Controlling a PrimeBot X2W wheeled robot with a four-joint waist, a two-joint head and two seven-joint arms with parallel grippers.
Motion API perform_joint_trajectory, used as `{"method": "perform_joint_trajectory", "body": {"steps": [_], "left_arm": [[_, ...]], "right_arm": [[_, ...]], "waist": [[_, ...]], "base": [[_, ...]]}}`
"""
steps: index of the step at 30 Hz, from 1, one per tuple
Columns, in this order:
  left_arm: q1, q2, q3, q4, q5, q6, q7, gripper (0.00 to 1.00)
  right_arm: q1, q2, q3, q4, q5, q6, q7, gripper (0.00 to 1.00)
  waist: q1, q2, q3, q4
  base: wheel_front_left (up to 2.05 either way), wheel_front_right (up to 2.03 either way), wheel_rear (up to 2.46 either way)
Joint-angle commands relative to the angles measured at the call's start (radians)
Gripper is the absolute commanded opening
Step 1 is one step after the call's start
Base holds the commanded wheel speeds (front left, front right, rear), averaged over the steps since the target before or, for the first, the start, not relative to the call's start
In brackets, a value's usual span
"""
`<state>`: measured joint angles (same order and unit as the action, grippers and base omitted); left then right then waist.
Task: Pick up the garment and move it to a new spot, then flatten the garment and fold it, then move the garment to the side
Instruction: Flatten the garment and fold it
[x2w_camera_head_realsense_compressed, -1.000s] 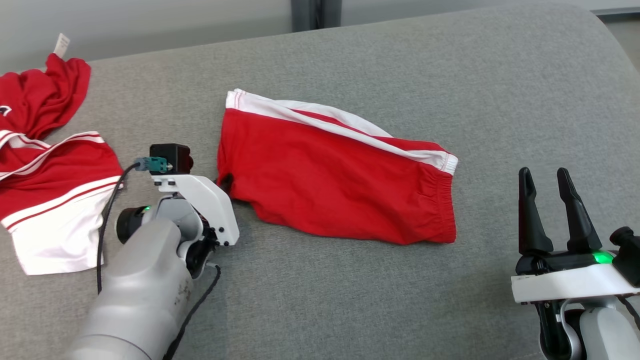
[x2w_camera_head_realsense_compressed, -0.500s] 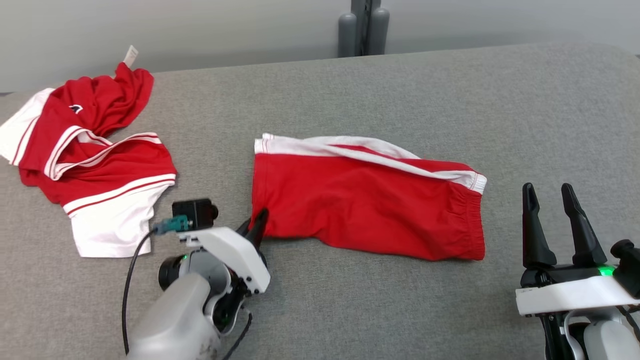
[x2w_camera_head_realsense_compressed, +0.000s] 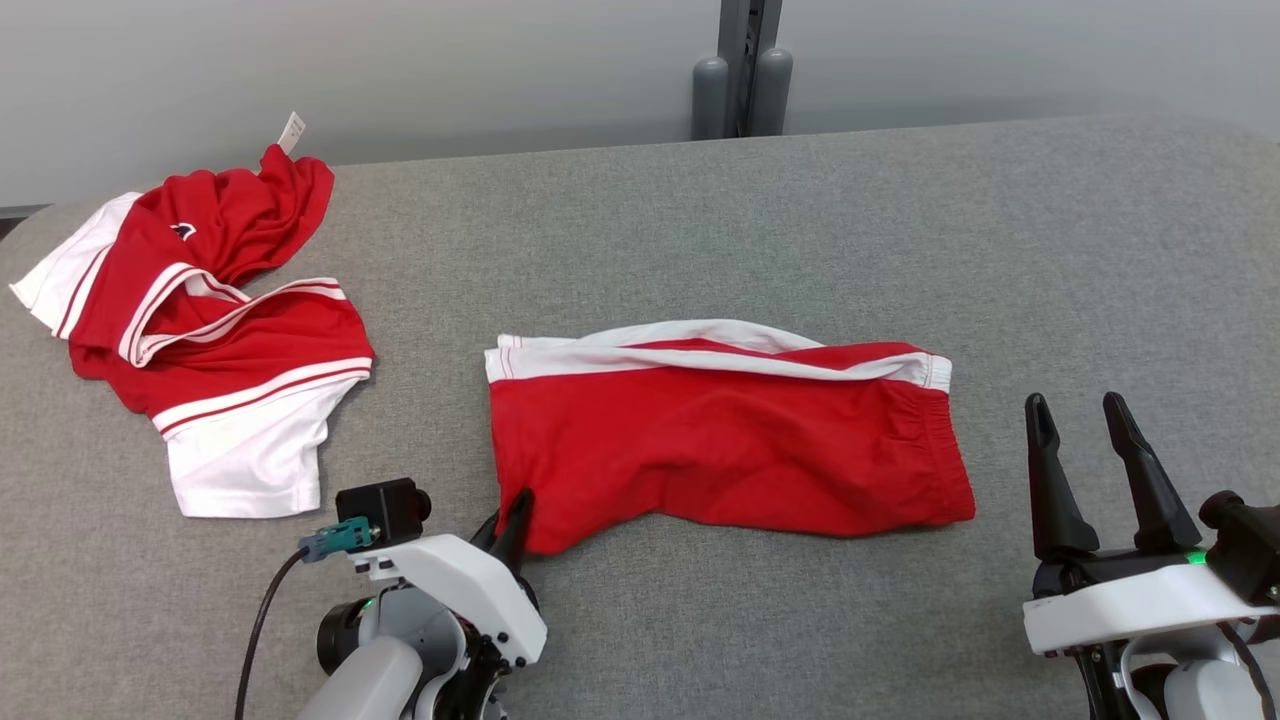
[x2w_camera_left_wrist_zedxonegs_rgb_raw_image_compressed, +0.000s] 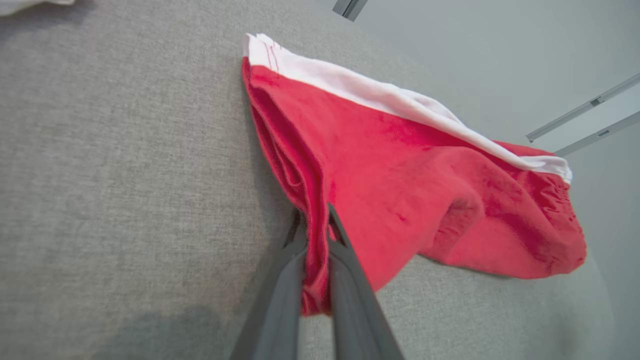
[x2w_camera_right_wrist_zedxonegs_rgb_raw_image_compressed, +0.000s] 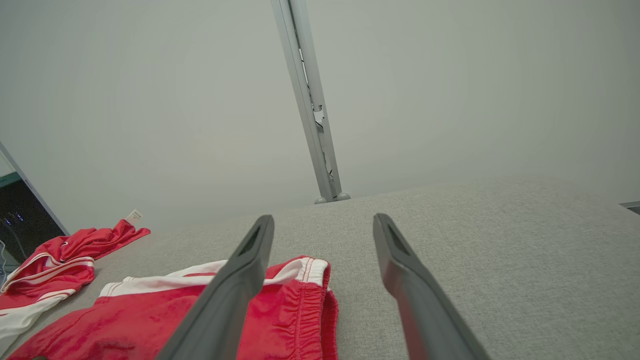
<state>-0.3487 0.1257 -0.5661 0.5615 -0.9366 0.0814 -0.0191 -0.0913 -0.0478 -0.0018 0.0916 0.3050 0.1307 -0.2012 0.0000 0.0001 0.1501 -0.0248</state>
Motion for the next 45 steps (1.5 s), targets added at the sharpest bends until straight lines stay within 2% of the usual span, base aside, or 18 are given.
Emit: {"method": "perform_joint_trajectory", "body": {"steps": [1, 8, 11, 15, 16, 18, 19, 25, 31, 37, 45], "left_arm": [[0.019, 0.014, 0.004, -0.031, -0.001, 0.015, 0.004, 0.00], [0.120, 0.090, 0.022, -0.261, 0.000, 0.122, 0.051, 0.00], [0.143, 0.101, 0.026, -0.292, -0.008, 0.148, 0.070, 0.00], [0.149, 0.109, 0.027, -0.260, -0.008, 0.164, 0.080, 0.00], [0.147, 0.108, 0.026, -0.249, -0.007, 0.161, 0.076, 0.12], [0.141, 0.104, 0.027, -0.228, -0.002, 0.158, 0.062, 0.65], [0.137, 0.103, 0.029, -0.220, 0.003, 0.156, 0.051, 1.00], [0.124, 0.112, 0.043, -0.197, 0.059, 0.133, -0.094, 1.00], [0.117, 0.133, 0.000, -0.214, 0.145, 0.115, -0.180, 1.00], [0.125, 0.139, -0.028, -0.256, 0.232, 0.142, -0.224, 1.00], [0.161, 0.123, 0.001, -0.295, 0.272, 0.172, -0.244, 1.00]], "right_arm": [[0.009, -0.005, -0.005, -0.004, -0.006, 0.000, 0.008, 1.00], [0.025, -0.005, -0.011, -0.014, -0.010, 0.000, 0.025, 1.00], [0.021, -0.005, -0.004, -0.014, -0.008, 0.000, 0.032, 1.00], [0.015, -0.005, 0.010, -0.008, -0.003, 0.000, 0.036, 1.00], [0.014, -0.005, 0.014, -0.006, -0.002, 0.000, 0.037, 1.00], [0.014, -0.005, 0.019, -0.002, 0.000, 0.000, 0.040, 1.00], [0.014, -0.005, 0.021, 0.001, 0.000, 0.000, 0.041, 1.00], [0.030, -0.005, 0.011, 0.009, -0.014, 0.000, 0.054, 1.00], [0.035, -0.005, -0.007, 0.029, -0.037, 0.000, 0.078, 1.00], [0.043, -0.005, -0.017, 0.084, -0.057, 0.000, 0.108, 1.00], [0.031, -0.005, -0.020, 0.160, -0.077, 0.000, 0.114, 1.00]], "waist": [[0.0000, -0.0001, -0.002, 0.000], [0.0000, -0.0001, -0.010, 0.003], [0.0000, -0.0001, -0.011, 0.003], [0.0000, -0.0001, -0.014, 0.002], [0.0000, -0.0001, -0.015, 0.000], [0.0000, -0.0001, -0.016, -0.001], [0.0000, -0.0001, -0.017, -0.001], [0.0000, -0.0001, -0.019, 0.003], [0.0000, -0.0001, -0.026, 0.018], [0.0000, -0.0001, -0.039, 0.047], [0.0000, -0.0001, -0.052, 0.088]], "base": [[0.00, 0.00, 0.00], [0.00, 0.00, 0.00], [0.00, 0.00, 0.00], [0.00, 0.00, 0.00], [0.00, 0.00, 0.00], [0.00, 0.00, 0.00], [0.00, 0.00, 0.00], [0.00, 0.00, 0.00], [0.00, 0.00, 0.00], [0.00, 0.00, 0.00], [0.00, 0.00, 0.00]]}}
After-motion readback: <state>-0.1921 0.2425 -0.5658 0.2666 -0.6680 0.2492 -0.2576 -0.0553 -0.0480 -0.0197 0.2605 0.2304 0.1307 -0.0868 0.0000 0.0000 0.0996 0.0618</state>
